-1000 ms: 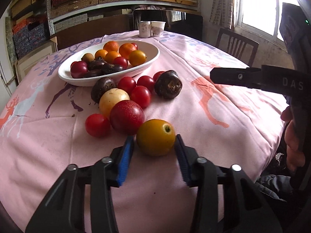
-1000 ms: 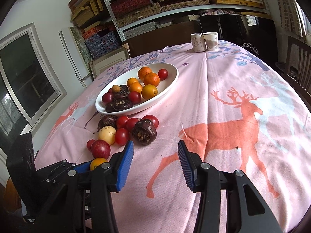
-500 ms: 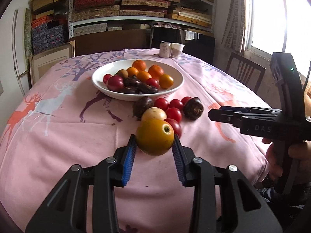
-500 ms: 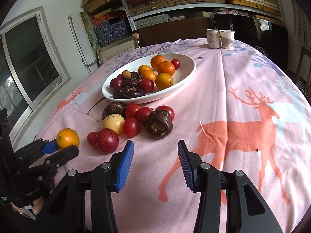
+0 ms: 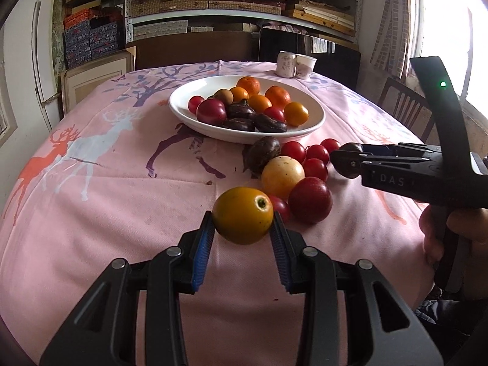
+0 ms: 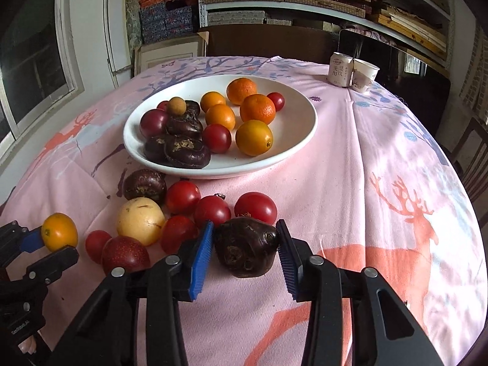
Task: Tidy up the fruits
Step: 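Place the yellow tomato and dark fruit on the white plate, opening both grippers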
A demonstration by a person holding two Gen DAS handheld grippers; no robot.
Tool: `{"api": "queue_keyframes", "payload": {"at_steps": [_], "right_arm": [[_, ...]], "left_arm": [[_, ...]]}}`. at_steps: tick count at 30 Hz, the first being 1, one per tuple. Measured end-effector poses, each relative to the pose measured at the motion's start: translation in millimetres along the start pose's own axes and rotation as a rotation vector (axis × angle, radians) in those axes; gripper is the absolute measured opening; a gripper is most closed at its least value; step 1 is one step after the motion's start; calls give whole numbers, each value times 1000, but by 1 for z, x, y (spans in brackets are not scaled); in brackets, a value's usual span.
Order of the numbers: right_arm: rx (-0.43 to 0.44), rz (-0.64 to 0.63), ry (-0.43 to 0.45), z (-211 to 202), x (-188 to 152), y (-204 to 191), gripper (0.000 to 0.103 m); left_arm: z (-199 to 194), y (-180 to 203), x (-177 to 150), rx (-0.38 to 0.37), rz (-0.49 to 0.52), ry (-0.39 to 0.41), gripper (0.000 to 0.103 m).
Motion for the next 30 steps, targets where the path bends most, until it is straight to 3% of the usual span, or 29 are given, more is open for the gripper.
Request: {"api": "queue_keyframes", "payload": {"at_steps": [12, 20, 23, 26, 28, 30], "right_arm": [[80, 99, 58, -28, 13, 24, 42], [109, 92, 114, -23, 95, 29, 42], [118, 109, 80, 6, 120, 28, 42], [129, 109, 46, 36, 134, 24, 42], [135, 123, 37, 50, 138, 22, 42], [136, 143, 43, 53, 141, 24, 47]], "left_arm": [[1, -6, 13, -5, -10, 7, 36], [9, -6, 112, -26, 69, 88, 36], [43, -12, 143, -50, 60, 54, 36], [81, -23, 160, -28, 51, 5, 37], [98, -29, 167, -7, 41, -11, 41], [103, -35, 172, -1, 13, -2, 63]]}}
Point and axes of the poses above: each gripper's, at about its wrist camera, not at the fingertips, and z roughly the way its jaws point, y to its right, x to its top, the point moved 10 cm from there along z, roughly the way its jaws point, and after that the axes turned 9 degrees about -x, right-handed, at the moved point
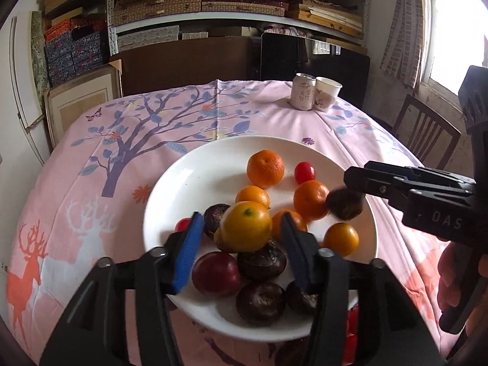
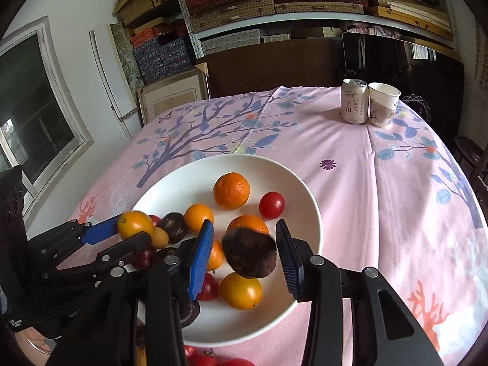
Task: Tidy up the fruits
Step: 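Place the yellow tomato and dark fruit on the white plate, opening both grippers, then grasp a red tomato with the left gripper while the right gripper grasps a red plum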
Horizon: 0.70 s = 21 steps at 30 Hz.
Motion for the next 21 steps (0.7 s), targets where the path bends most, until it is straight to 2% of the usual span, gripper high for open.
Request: {"api": "queue_keyframes", "payload": {"at_steps": [2, 6, 12, 16, 18, 21], "right_arm": [[3, 3, 11, -5, -2, 1, 48], [18, 2, 18, -30, -24, 3, 48], [62, -18, -9, -70, -92, 7, 48], [72, 5, -24, -83, -133, 10, 48], [99, 25, -39, -87, -146, 7, 48], [127, 6, -54, -92, -160, -7, 48]], "left_arm": [[-8, -2, 1, -7, -14, 27, 68], [-37, 6, -16, -22, 28, 44, 71], [-82, 26, -94, -58, 162, -12, 72], [-88, 33, -143, -64, 216, -71, 71], [-83, 35, -158, -68, 235, -90, 65], [-82, 44, -160, -90, 242, -85, 58]]}}
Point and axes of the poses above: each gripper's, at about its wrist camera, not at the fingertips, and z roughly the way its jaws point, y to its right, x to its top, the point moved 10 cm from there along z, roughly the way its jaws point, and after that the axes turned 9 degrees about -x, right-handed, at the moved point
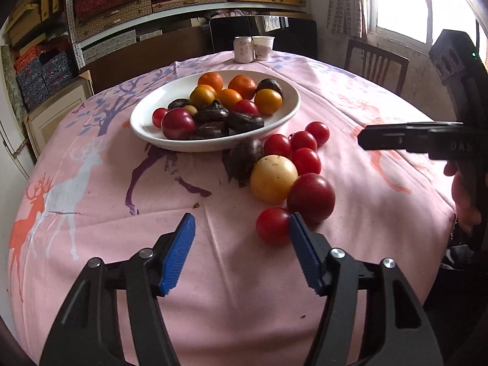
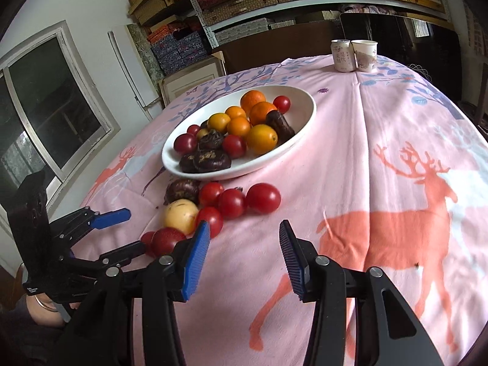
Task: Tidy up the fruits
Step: 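Grasp a red tomato with the left gripper while the right gripper grasps a red plum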
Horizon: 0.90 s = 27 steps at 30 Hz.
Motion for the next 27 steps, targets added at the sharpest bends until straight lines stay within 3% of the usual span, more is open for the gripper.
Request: {"api": "queue_keyframes", "payload": {"at_steps": [3, 7, 9, 11, 12, 15, 19, 22, 25, 27], "right_arm": [[7, -35, -6, -4, -6, -13, 47], [7, -37, 6, -11, -7, -14, 48], [8, -33, 7, -12, -7, -13, 48], [15, -39, 1, -11, -8, -16, 48], [19, -43, -5, -9, -10, -19, 48], [35, -64, -30, -3, -15, -29, 48], [40, -124, -53, 6, -19, -52, 48], [20, -171, -56, 16, -16, -66, 48], [14, -180, -89, 30, -15, -75, 48], [9, -178, -106, 36, -16, -78, 38]], "left_arm": [[3, 19, 2, -54, 30, -17, 45], [10, 33, -5, -23, 103, -34, 45], [15, 25, -7, -33, 53, -51, 43], [14, 16, -5, -54, 5, -43, 30], [14, 13, -5, -62, -12, -41, 28], [9, 8, -3, -70, -43, -7, 27], [-10, -2, 6, -56, -93, 103, 27], [-16, -15, 10, -56, -162, 137, 27], [-17, -16, 11, -54, -169, 142, 27], [-17, -14, 11, -46, -156, 144, 27]]}}
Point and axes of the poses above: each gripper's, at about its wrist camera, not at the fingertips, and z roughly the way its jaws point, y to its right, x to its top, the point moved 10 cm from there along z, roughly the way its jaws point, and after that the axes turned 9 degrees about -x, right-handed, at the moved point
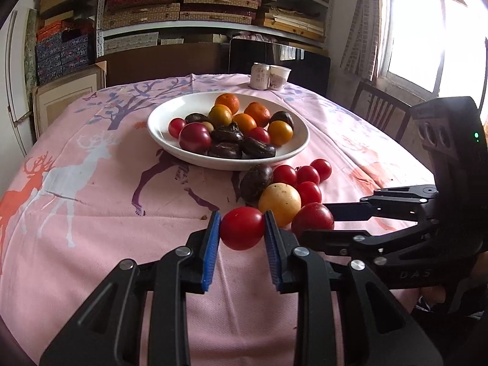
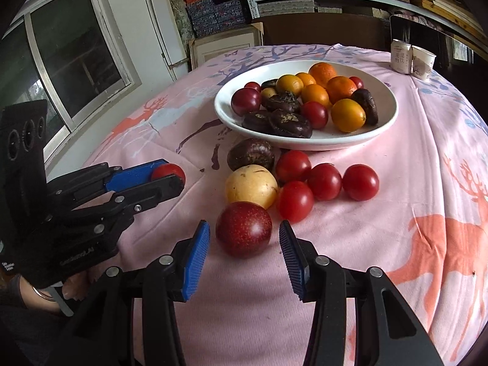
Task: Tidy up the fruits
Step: 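Grasp a red tomato with the left gripper while the right gripper grasps a red plum, then place the red tomato and red plum on the white plate, opening both grippers, then grasp a pale yellow fruit with the left gripper while the right gripper grasps a red tomato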
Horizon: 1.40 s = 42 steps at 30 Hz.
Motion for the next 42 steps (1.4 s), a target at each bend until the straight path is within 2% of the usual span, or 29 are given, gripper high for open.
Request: {"api": "queue_keyframes", "payload": {"at_steps": [4, 7, 11, 15, 18, 20, 22, 23, 24, 26, 30, 33, 37, 39, 42], "right_arm": [[27, 43, 36, -12, 6, 6, 37], [67, 85, 101, -36, 26, 21, 37], [16, 110, 155, -49, 70, 54, 38], [-3, 141, 151, -31, 116, 80, 38], [-21, 169, 147, -7, 144, 93, 38], [3, 195, 137, 9, 157, 97, 40], [6, 200, 142, 20, 166, 97, 41], [-7, 206, 153, 21, 169, 97, 46], [-8, 216, 163, 20, 169, 98, 48], [-6, 212, 168, 15, 160, 97, 48], [-4, 195, 180, -3, 124, 98, 49], [13, 225, 193, -18, 85, 105, 53], [-24, 273, 178, -23, 40, 117, 55], [-47, 282, 191, -28, 29, 120, 55], [-83, 246, 227, -31, 25, 117, 55]], "left_arm": [[-2, -2, 1, -3, -12, 5, 27], [-2, -6, 9, -25, -44, 10, 27], [4, -9, 52, -30, -36, 33, 27], [24, -15, 107, -3, -2, 64, 28], [56, -31, 132, 18, -28, 30, 28], [77, -44, 139, 49, -44, 6, 29], [92, -55, 141, 69, -81, -13, 40], [95, -59, 141, 78, -99, -6, 52], [93, -62, 142, 87, -111, 10, 64], [85, -62, 140, 97, -97, 35, 70], [60, -45, 114, 72, -38, 12, 70], [42, -23, 76, 47, 32, -35, 70], [35, 10, 24, 44, 125, -119, 70], [38, 22, 8, 43, 140, -144, 70], [46, 25, 3, 87, 132, -154, 70]]}}
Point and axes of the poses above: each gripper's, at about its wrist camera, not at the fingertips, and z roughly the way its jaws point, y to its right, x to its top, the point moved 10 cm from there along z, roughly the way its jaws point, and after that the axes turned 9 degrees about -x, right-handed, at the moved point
